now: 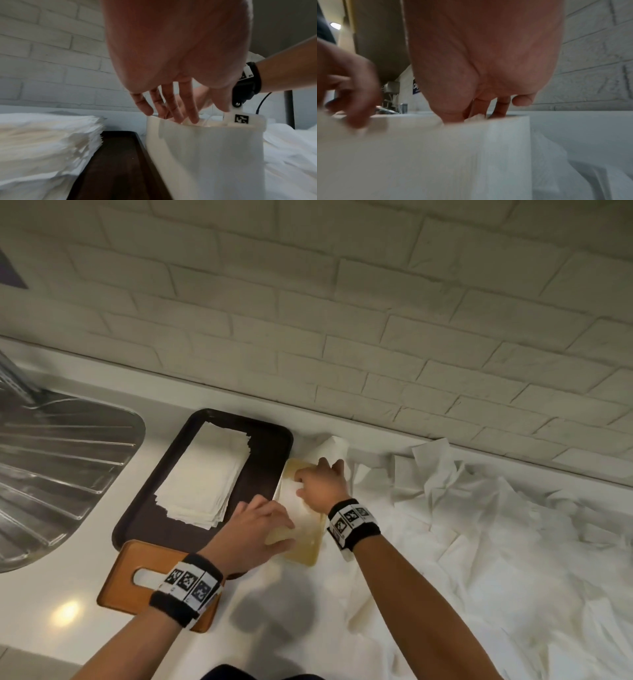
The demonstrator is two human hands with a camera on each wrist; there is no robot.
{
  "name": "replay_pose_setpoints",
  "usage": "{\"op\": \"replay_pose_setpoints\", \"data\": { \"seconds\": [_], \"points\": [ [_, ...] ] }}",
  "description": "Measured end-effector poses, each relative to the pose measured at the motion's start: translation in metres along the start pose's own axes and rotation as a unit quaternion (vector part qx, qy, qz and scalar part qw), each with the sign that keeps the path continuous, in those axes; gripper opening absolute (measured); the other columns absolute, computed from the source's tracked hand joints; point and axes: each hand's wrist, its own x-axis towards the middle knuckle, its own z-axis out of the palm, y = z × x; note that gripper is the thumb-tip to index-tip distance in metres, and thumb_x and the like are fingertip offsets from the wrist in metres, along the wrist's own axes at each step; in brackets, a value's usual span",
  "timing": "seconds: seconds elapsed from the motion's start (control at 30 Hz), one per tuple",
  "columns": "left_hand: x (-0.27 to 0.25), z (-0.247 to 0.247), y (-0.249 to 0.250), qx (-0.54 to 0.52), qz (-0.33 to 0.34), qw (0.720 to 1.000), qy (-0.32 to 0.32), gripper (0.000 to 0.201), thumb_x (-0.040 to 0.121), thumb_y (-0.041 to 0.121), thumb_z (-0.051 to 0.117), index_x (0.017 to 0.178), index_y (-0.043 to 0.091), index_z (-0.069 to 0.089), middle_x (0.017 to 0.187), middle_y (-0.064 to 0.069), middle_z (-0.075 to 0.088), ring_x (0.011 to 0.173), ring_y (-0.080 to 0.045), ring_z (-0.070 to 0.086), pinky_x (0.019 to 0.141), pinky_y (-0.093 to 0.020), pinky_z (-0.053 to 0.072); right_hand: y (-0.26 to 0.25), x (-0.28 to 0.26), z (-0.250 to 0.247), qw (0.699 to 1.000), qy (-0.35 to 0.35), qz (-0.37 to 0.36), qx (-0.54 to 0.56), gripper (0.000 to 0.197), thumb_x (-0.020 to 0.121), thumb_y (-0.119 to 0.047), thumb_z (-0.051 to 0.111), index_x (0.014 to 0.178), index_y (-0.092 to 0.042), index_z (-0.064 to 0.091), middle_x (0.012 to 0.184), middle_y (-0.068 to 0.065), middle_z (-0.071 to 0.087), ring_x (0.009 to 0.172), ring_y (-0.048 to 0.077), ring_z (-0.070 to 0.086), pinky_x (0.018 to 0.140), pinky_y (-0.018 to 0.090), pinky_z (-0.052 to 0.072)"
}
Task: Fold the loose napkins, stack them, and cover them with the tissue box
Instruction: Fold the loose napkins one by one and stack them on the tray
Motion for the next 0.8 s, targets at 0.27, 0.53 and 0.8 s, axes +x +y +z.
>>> {"op": "replay_pose_setpoints", "data": {
  "seconds": [0.27, 0.53, 0.8],
  "points": [
    [0.043, 0.010, 0.016, 0.292, 0.008, 0.945, -0.145, 0.075, 0.100, 0.072, 0.013, 0.127, 0.031, 0.070, 0.122, 0.011, 0.068, 0.120, -0.032, 0.041, 0.088, -0.050, 0.028, 0.000, -0.012, 0.018, 0.997, 0.075, 0.017, -0.005, 0.022, 0.103, -0.031, 0.057, 0.123, -0.031, 0.067, 0.111, 0.002, 0.074, 0.120, 0.029, 0.053, 0.095, 0.050, 0.032],
    [0.033, 0.004, 0.014, 0.274, 0.045, 0.951, -0.138, 0.025, 0.091, 0.071, 0.062, 0.102, 0.054, 0.077, 0.135, 0.011, 0.066, 0.114, -0.035, 0.054, 0.093, -0.056, 0.037, 0.083, -0.045, 0.024, 0.896, 0.221, 0.285, 0.258, 0.043, 0.105, -0.031, 0.052, 0.139, -0.004, 0.056, 0.130, 0.018, 0.067, 0.119, 0.039, 0.065, 0.100, 0.048, 0.056],
    [0.054, -0.003, 0.037, 0.265, 0.021, 0.935, -0.234, 0.031, 0.095, 0.058, 0.067, 0.112, 0.032, 0.072, 0.123, 0.005, 0.063, 0.122, -0.024, 0.057, 0.117, -0.069, 0.014, 0.102, -0.080, 0.059, 0.846, 0.043, 0.426, 0.317, 0.082, 0.096, -0.045, 0.078, 0.151, -0.003, 0.034, 0.147, 0.021, 0.057, 0.134, 0.044, 0.058, 0.107, 0.055, 0.052]
  ]
}}
